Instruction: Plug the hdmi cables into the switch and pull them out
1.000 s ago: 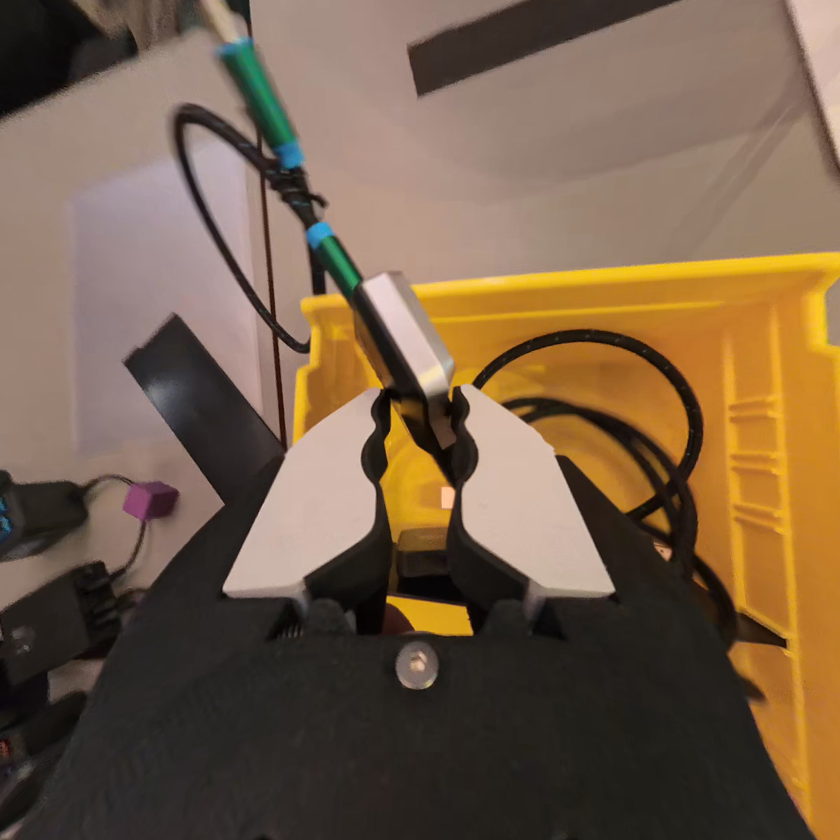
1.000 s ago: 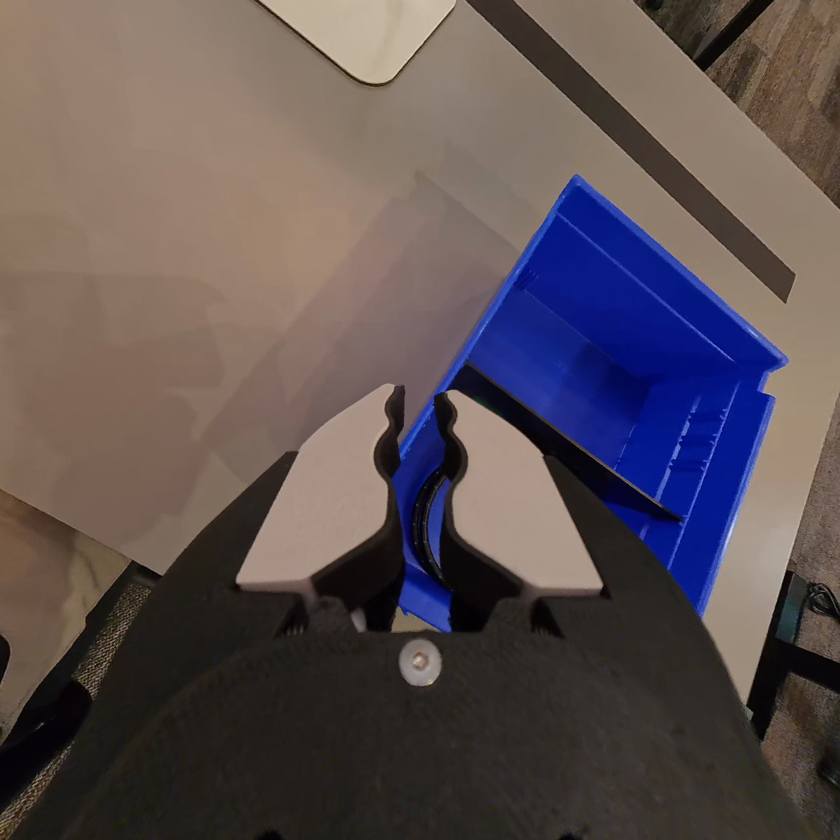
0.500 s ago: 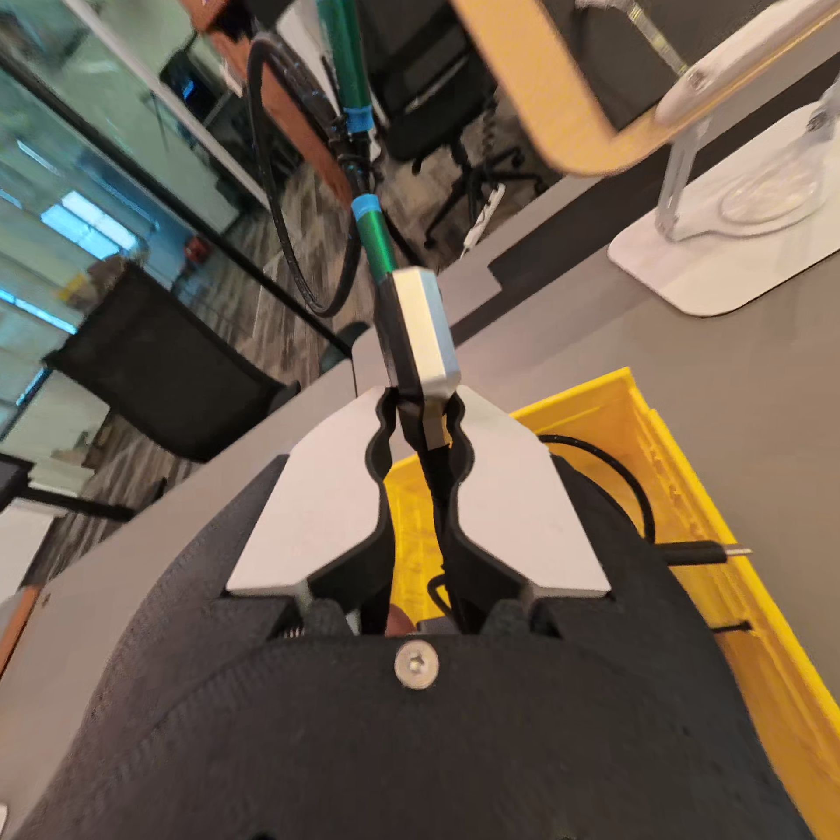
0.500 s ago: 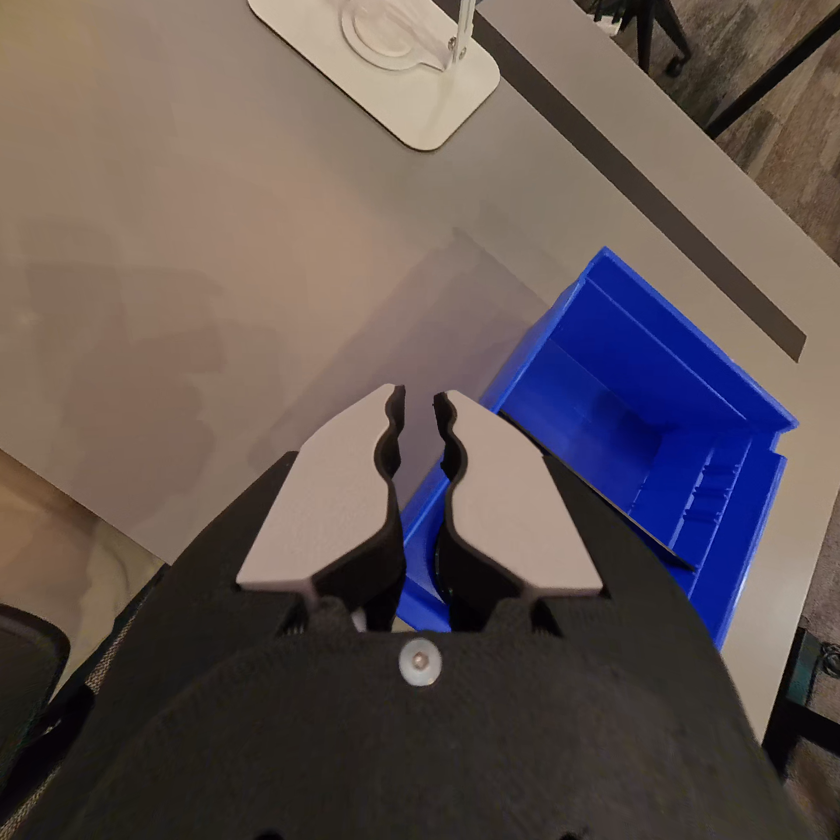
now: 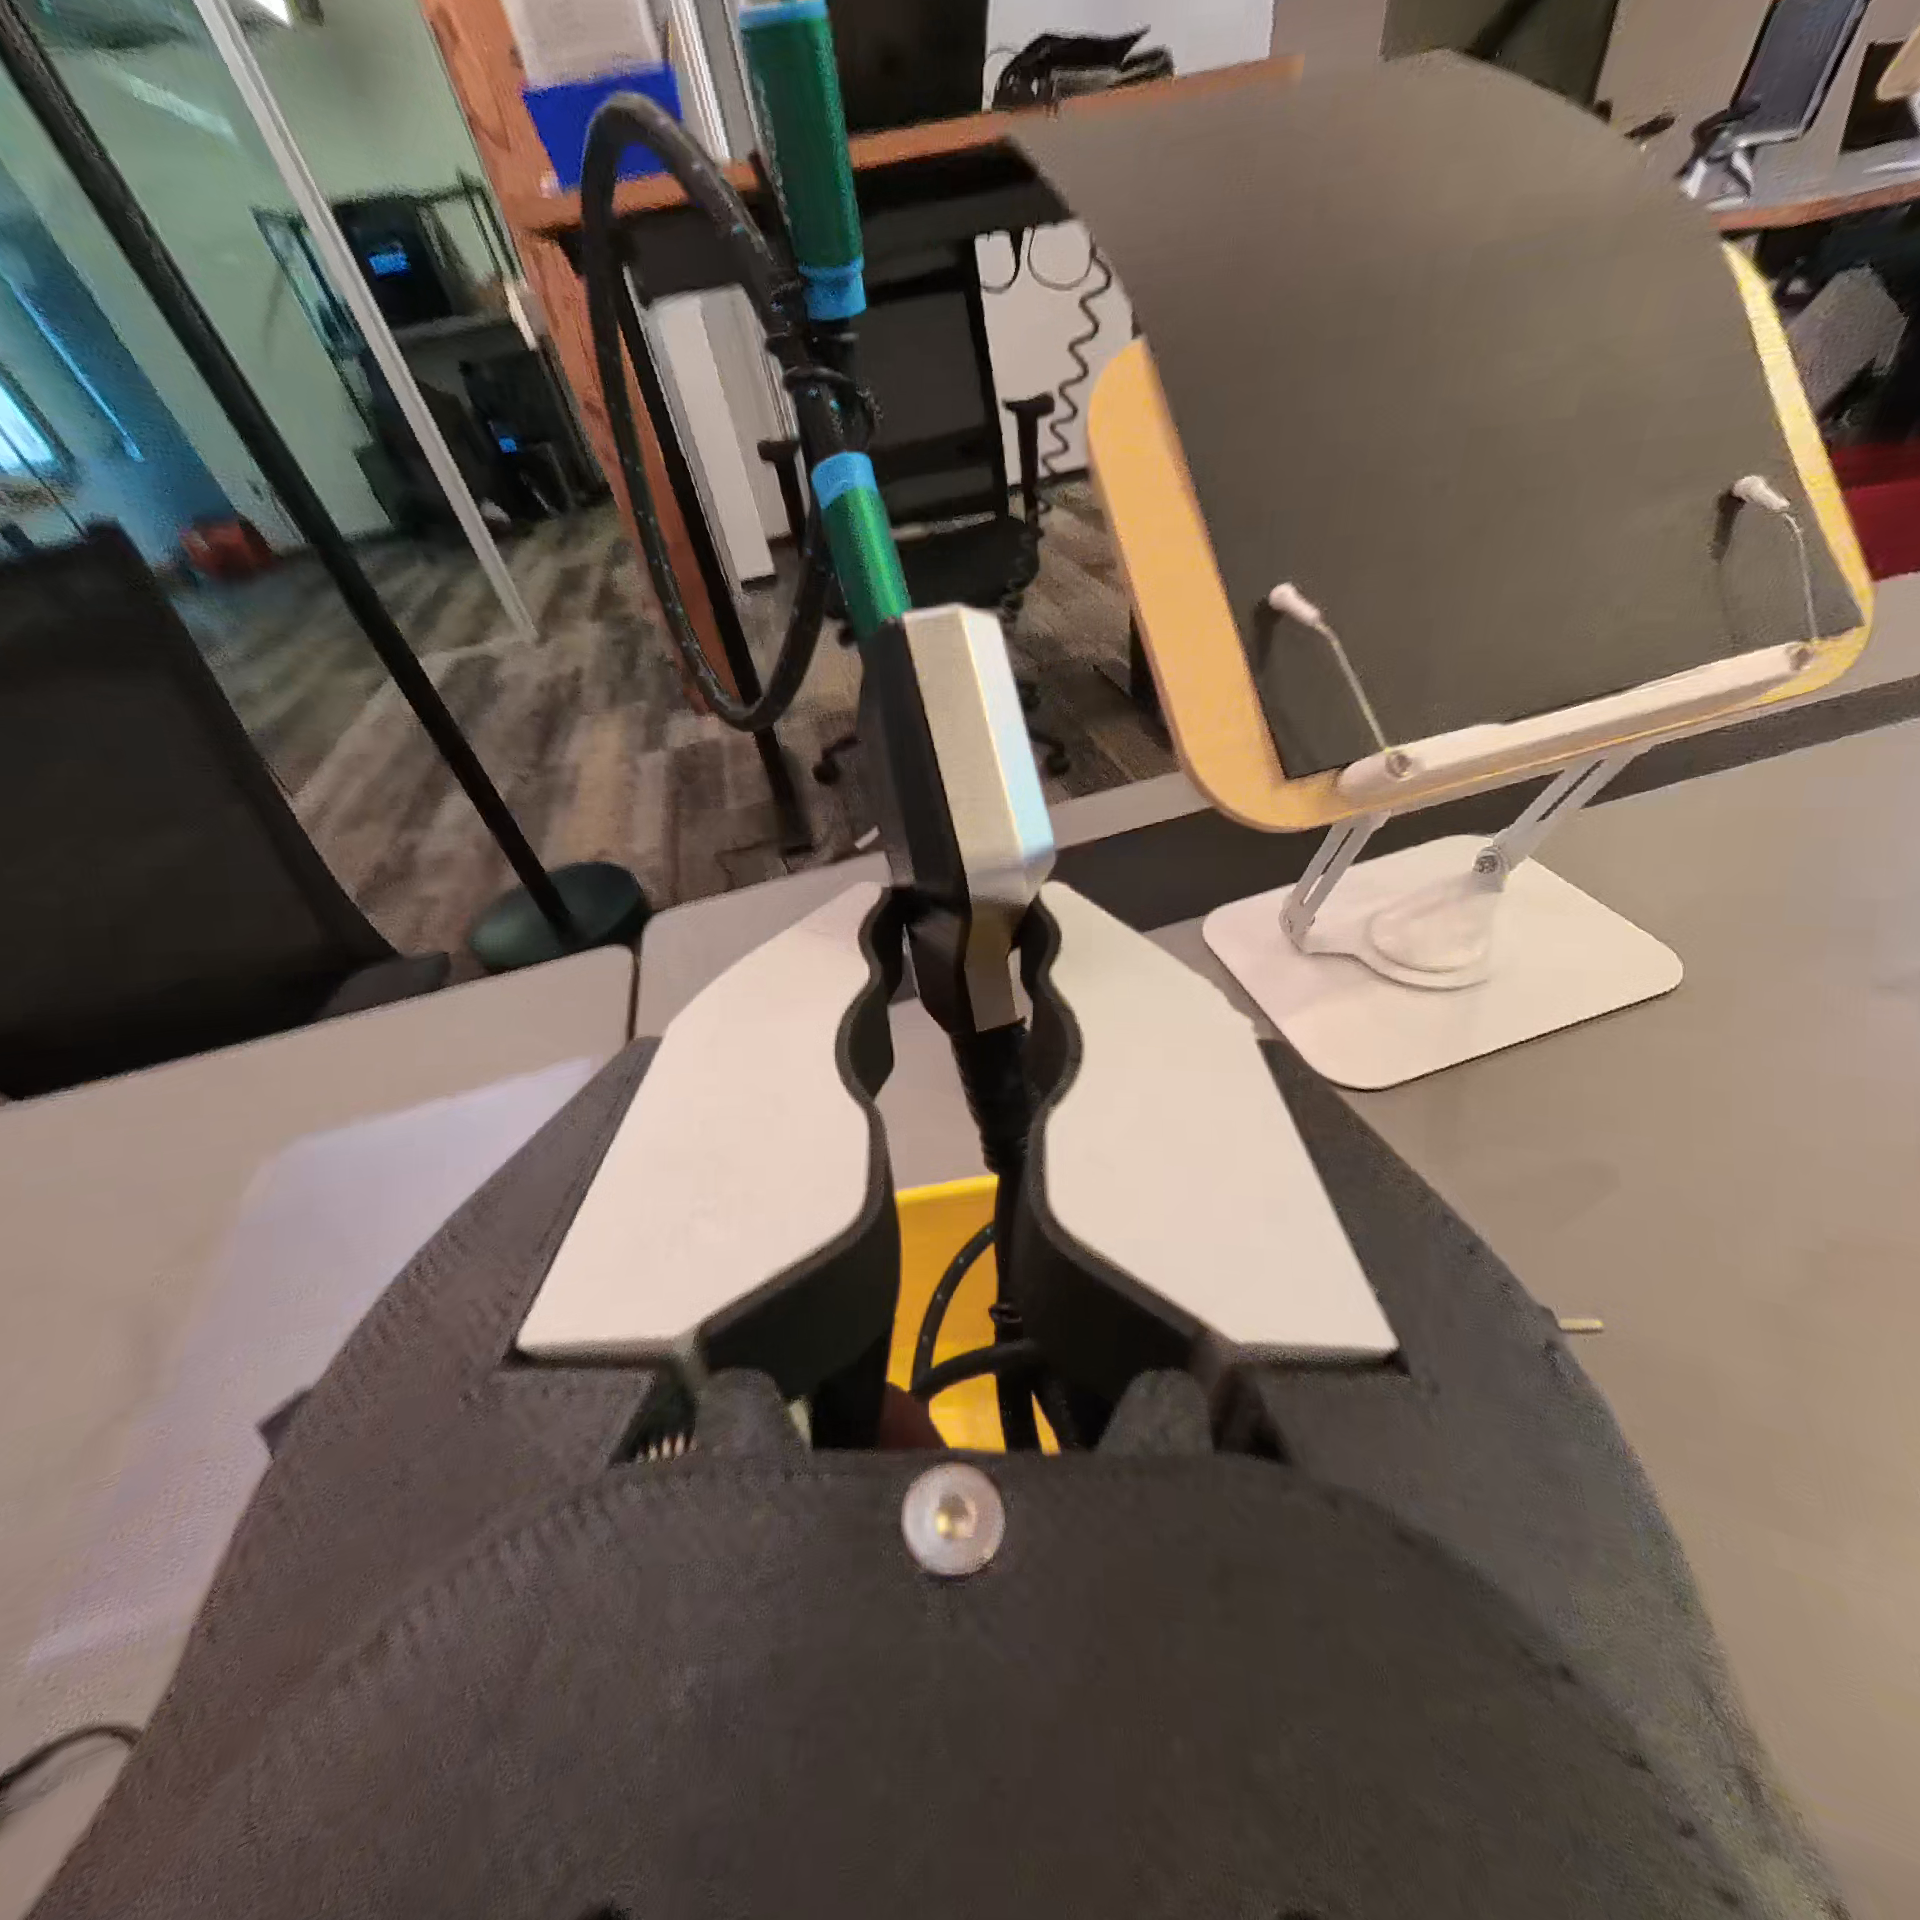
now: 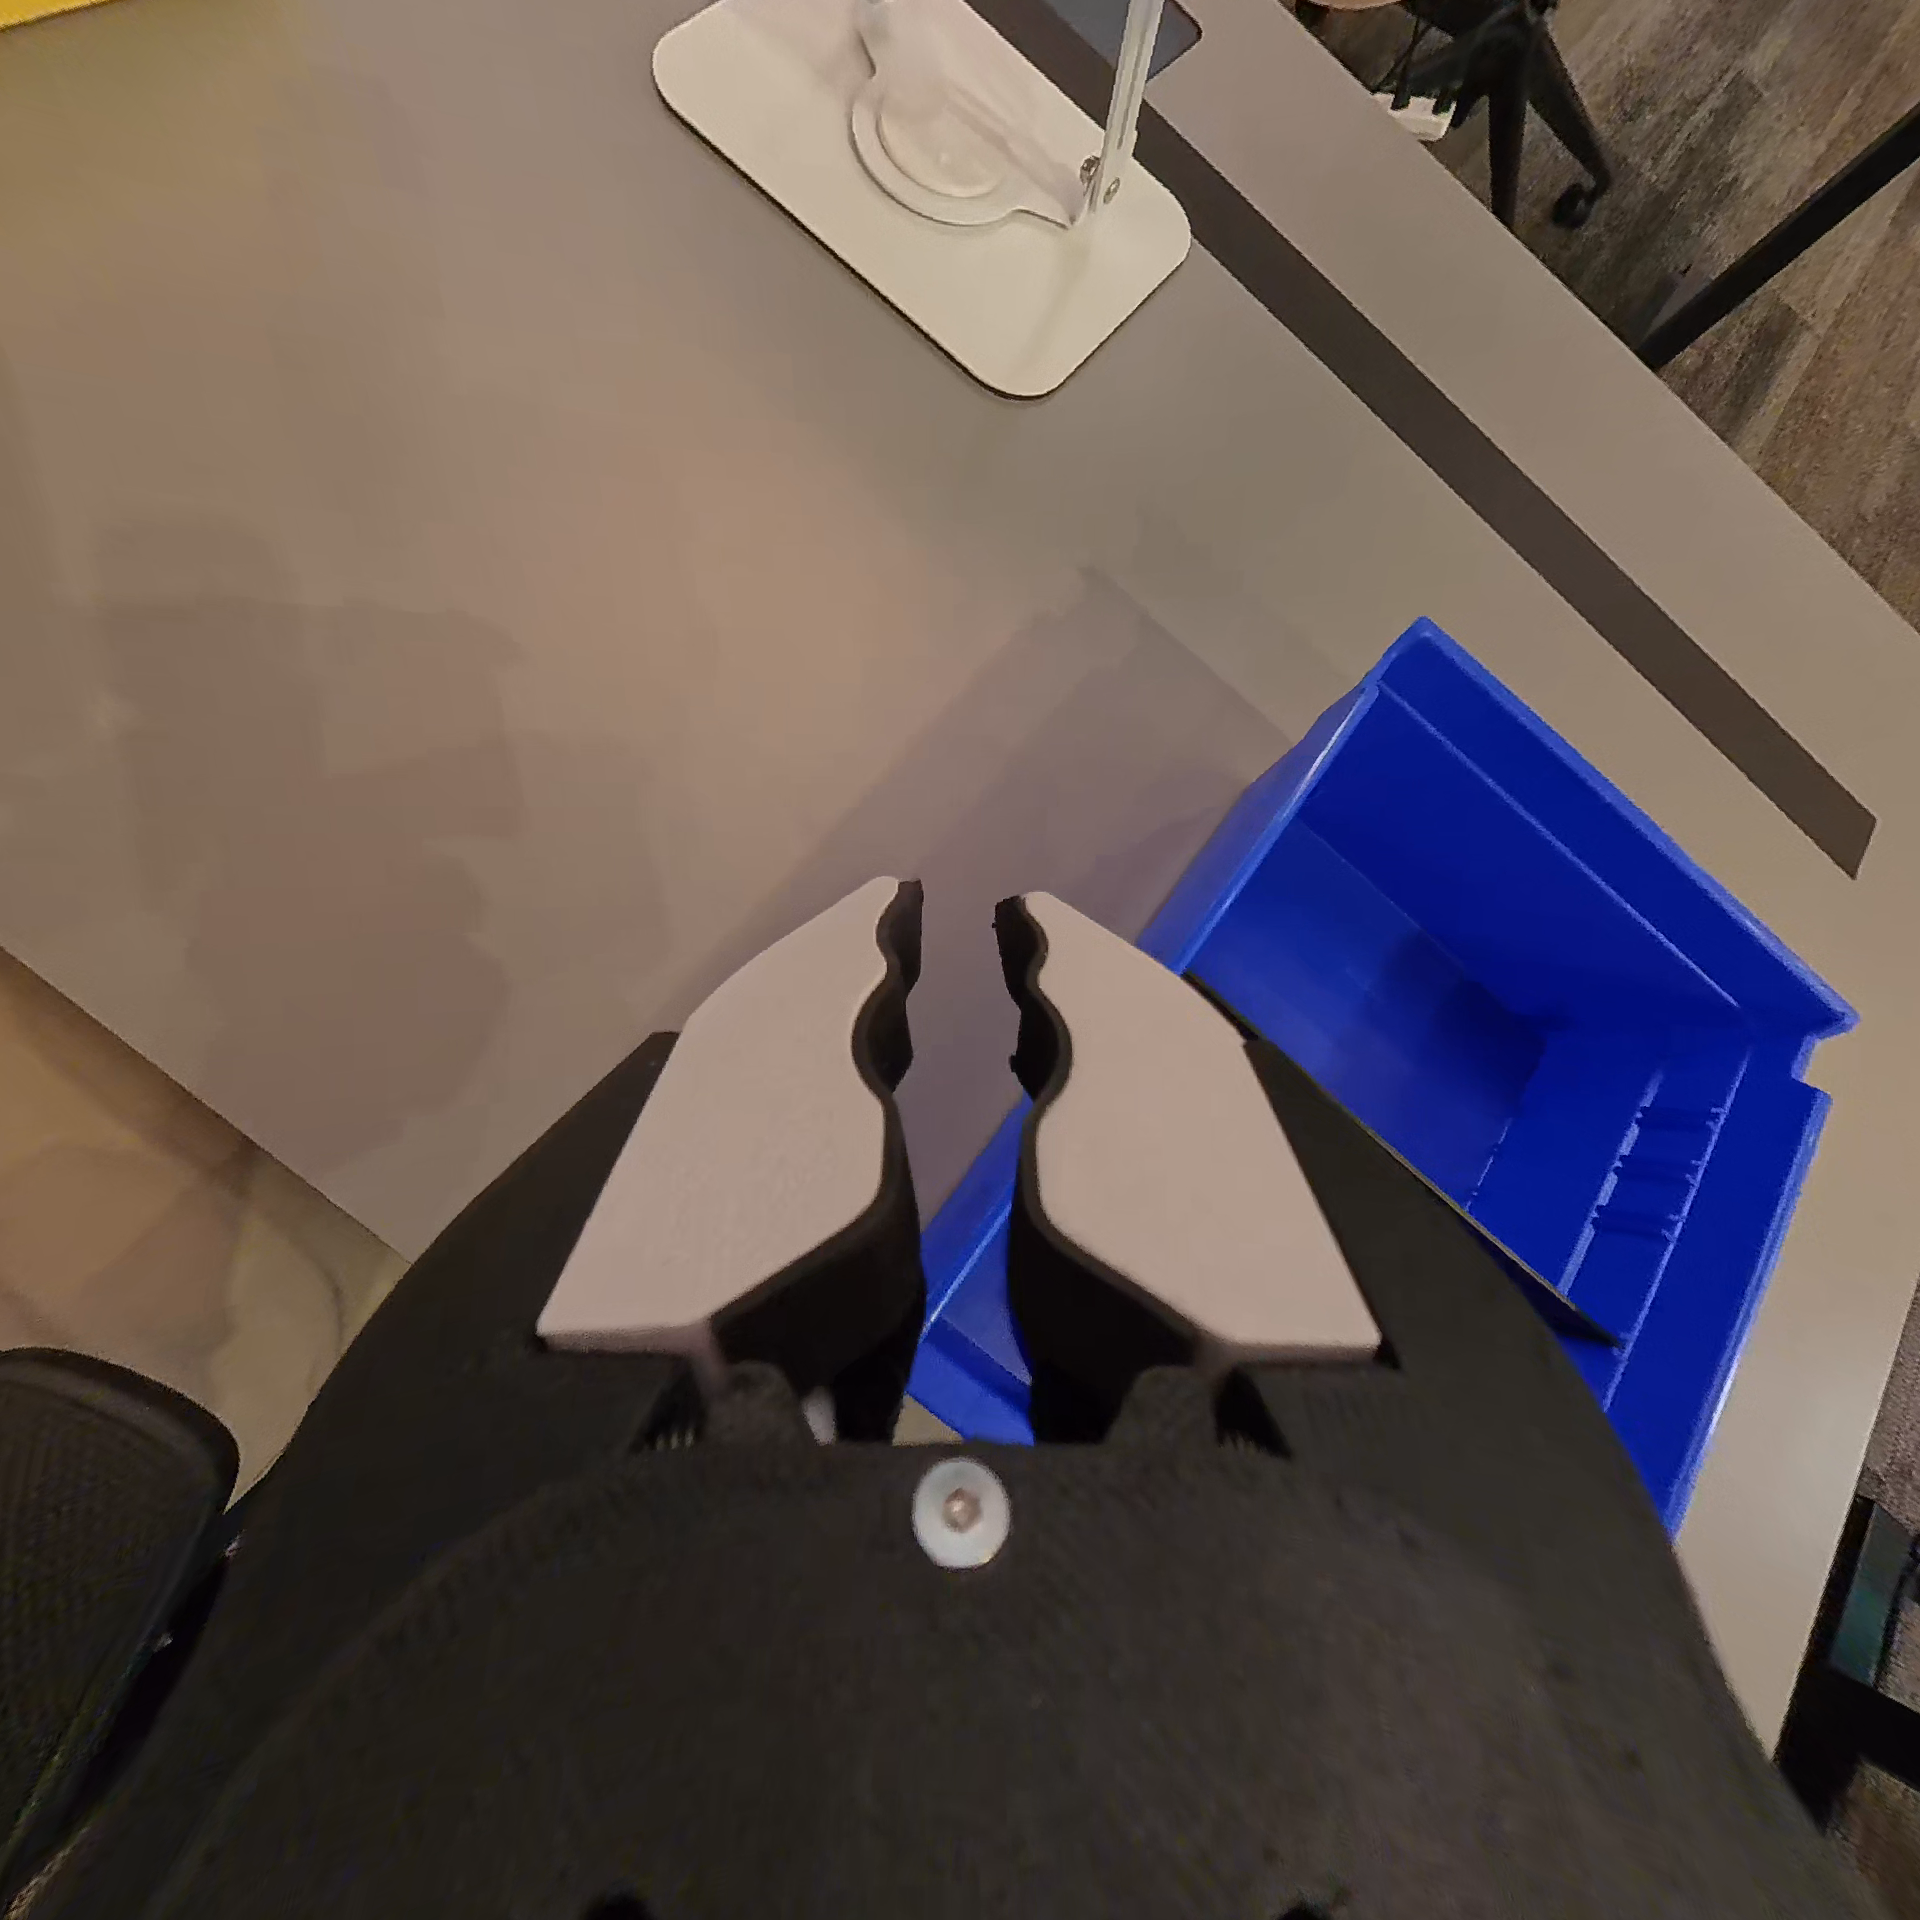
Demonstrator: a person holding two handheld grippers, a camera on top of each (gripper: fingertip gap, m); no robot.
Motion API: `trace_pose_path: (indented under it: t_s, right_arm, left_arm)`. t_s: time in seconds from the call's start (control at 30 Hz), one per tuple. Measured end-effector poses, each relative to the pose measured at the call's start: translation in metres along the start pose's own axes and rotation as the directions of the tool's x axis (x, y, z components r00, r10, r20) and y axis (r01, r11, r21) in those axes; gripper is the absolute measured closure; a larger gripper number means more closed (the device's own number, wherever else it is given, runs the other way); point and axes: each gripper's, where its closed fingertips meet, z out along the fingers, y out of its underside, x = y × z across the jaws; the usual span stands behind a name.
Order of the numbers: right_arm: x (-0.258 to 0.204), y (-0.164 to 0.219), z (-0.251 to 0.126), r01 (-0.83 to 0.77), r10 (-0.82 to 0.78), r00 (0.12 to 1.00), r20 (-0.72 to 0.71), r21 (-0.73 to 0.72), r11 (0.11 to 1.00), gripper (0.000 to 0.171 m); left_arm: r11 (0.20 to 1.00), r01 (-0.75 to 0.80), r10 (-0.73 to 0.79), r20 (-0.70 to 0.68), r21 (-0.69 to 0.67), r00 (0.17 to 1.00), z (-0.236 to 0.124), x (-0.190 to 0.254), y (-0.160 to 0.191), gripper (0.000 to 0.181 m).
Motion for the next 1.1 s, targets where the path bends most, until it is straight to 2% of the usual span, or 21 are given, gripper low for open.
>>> trace_pose_path:
  t_s: [0.03, 0.17, 0.3, 0.37, 0.53, 0.67, 0.83, 0.97, 1.1]
  right_arm:
    - [0.0, 0.0, 0.0, -0.001, 0.001, 1.0, 0.003, 0.0, 1.0, 0.157]
    - [0.001, 0.0, -0.001, -0.008, 0.008, 1.0, 0.008, 0.003, 1.0, 0.157]
    - [-0.001, 0.002, 0.001, -0.006, 0.006, 1.0, 0.013, -0.004, 1.0, 0.157]
    - [-0.002, 0.004, 0.002, -0.006, 0.007, 1.0, 0.016, -0.011, 1.0, 0.157]
    - [-0.003, 0.003, 0.006, -0.005, 0.006, 1.0, 0.025, -0.019, 1.0, 0.157]
    - [-0.006, -0.004, 0.007, 0.001, -0.001, 1.0, 0.03, -0.001, 1.0, 0.158]
    - [-0.015, -0.014, 0.007, 0.011, -0.014, 0.998, 0.057, 0.05, 0.999, 0.157]
    - [-0.031, -0.031, 0.0, 0.016, -0.034, 0.992, 0.123, 0.148, 0.989, 0.154]
    - [-0.047, -0.061, -0.017, 0.126, -0.163, 0.982, 0.098, 0.307, 0.943, 0.15]
  left_arm:
    - [1.0, 0.02, -0.02, 0.007, -0.021, 1.0, 0.004, -0.007, 0.009, 0.16]
    - [0.997, 0.032, -0.035, -0.04, -0.066, 0.999, 0.018, -0.01, 0.038, 0.16]
    - [0.996, 0.087, -0.088, -0.076, -0.019, 0.993, 0.025, -0.012, 0.045, 0.16]
    - [0.995, 0.022, -0.025, -0.025, -0.098, 0.999, 0.029, -0.018, 0.052, 0.16]
    - [0.996, 0.085, -0.084, -0.021, 0.032, 0.996, 0.023, -0.018, -0.004, 0.16]
    - [0.986, -0.03, 0.029, 0.01, 0.165, 1.0, 0.017, -0.016, -0.056, 0.16]
    - [0.953, -0.077, 0.081, -0.002, 0.293, 0.997, 0.004, 0.0, -0.108, 0.16]
    - [0.929, -0.169, 0.2, -0.062, 0.329, 0.978, -0.017, 0.047, -0.128, 0.16]
    - [0.869, -0.406, 0.446, -0.094, 0.284, 0.89, -0.034, 0.124, -0.116, 0.16]
